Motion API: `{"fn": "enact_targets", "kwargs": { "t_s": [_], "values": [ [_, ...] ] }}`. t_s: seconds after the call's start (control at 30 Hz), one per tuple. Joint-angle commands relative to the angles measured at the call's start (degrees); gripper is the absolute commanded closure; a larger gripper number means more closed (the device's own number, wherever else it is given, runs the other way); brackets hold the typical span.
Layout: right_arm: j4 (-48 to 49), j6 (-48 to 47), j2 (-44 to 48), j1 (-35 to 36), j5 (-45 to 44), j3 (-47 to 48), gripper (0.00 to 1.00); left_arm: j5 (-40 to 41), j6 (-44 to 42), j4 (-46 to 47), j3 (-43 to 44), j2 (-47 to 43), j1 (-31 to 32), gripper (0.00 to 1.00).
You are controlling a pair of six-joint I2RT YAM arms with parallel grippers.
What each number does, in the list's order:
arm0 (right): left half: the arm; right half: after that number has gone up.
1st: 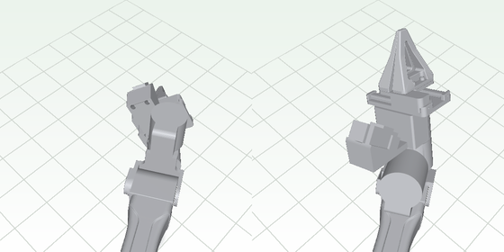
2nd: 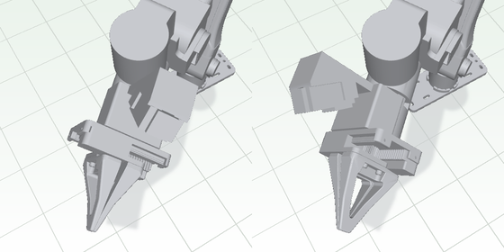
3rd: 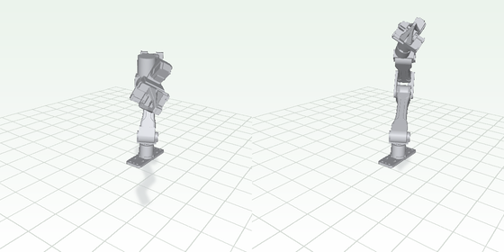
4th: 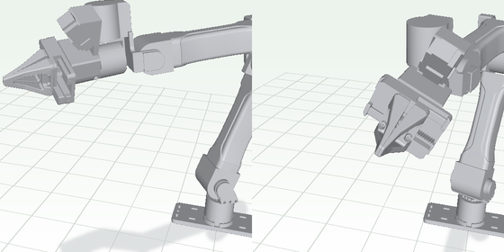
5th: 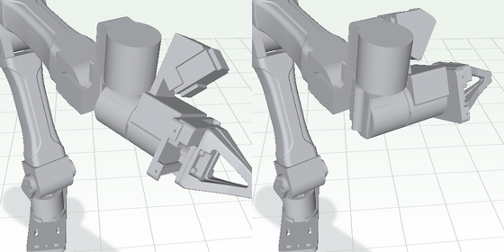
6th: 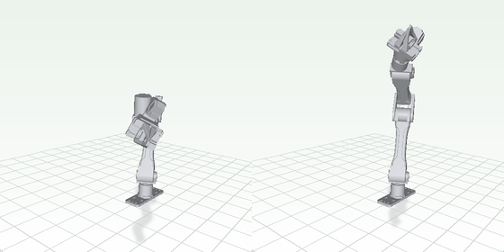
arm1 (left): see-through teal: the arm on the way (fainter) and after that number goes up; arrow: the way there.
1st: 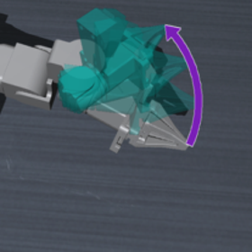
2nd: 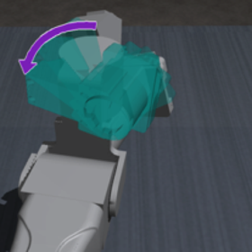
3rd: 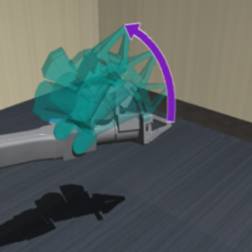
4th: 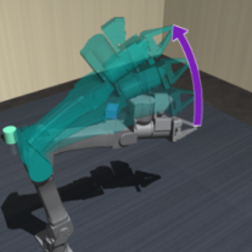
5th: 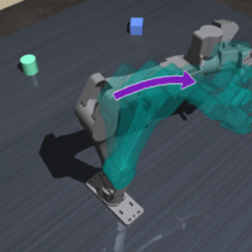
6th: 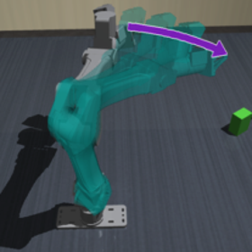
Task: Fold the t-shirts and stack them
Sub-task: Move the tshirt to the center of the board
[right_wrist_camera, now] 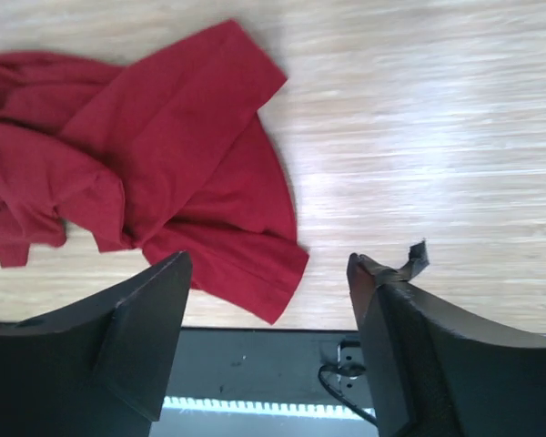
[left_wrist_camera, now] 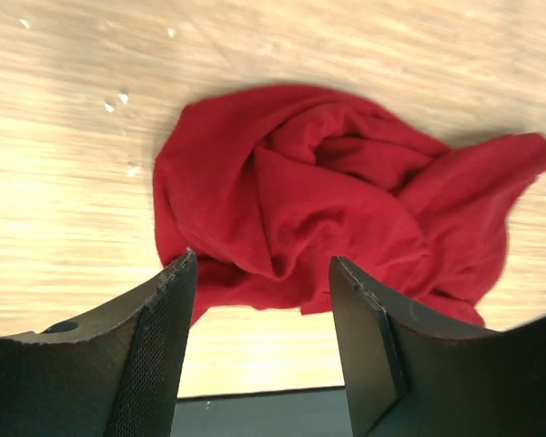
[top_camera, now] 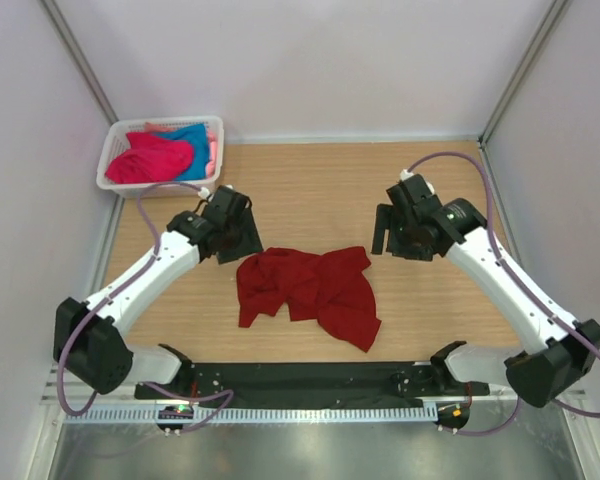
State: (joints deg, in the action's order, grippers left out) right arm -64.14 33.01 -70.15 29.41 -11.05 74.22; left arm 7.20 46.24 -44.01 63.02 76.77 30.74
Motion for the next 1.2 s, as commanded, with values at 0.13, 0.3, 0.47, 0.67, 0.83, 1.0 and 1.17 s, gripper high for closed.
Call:
{"fn": "enact_targets", "kwargs": {
  "t_s": [0.13, 0.3, 0.47, 0.67, 0.83, 1.0, 1.17],
  "values": [
    [4.5, 3.8, -3.8, 1.4, 9.5, -3.8, 0.34, -3.2, -3.8, -10.1, 5.0, -2.1, 1.7, 0.39],
    [10.4, 8.6, -6.3, 7.8, 10.3, -12.9, 0.38, -10.5, 1.7, -6.6, -5.1, -4.3, 3.0, 0.38],
    [14.3, 9.6, -8.2, 9.5, 10.3, -19.3, 0.34, -14.8, 3.8, 1.1, -13.4, -2.5, 3.3, 0.35],
    [17.5, 9.0, -7.0, 9.6, 12.5, -27.5, 0.30, -14.6, 2.4, 5.6, -10.8, 4.0, 4.0, 0.36],
    [19.2, 7.8, -7.0, 9.5, 11.3, -29.5, 0.36, -8.7, -0.4, -2.5, -4.5, 4.0, 3.9, 0.85],
    [19.6, 9.0, -5.0, 9.5, 9.2, -32.7, 0.57, -2.7, -2.4, -9.3, 2.1, 2.7, 2.3, 1.00],
    [19.8, 10.0, -2.1, 9.4, 8.8, -34.5, 0.83, -5.4, -4.1, -11.3, 3.6, 3.1, 3.4, 0.72]
  ]
}}
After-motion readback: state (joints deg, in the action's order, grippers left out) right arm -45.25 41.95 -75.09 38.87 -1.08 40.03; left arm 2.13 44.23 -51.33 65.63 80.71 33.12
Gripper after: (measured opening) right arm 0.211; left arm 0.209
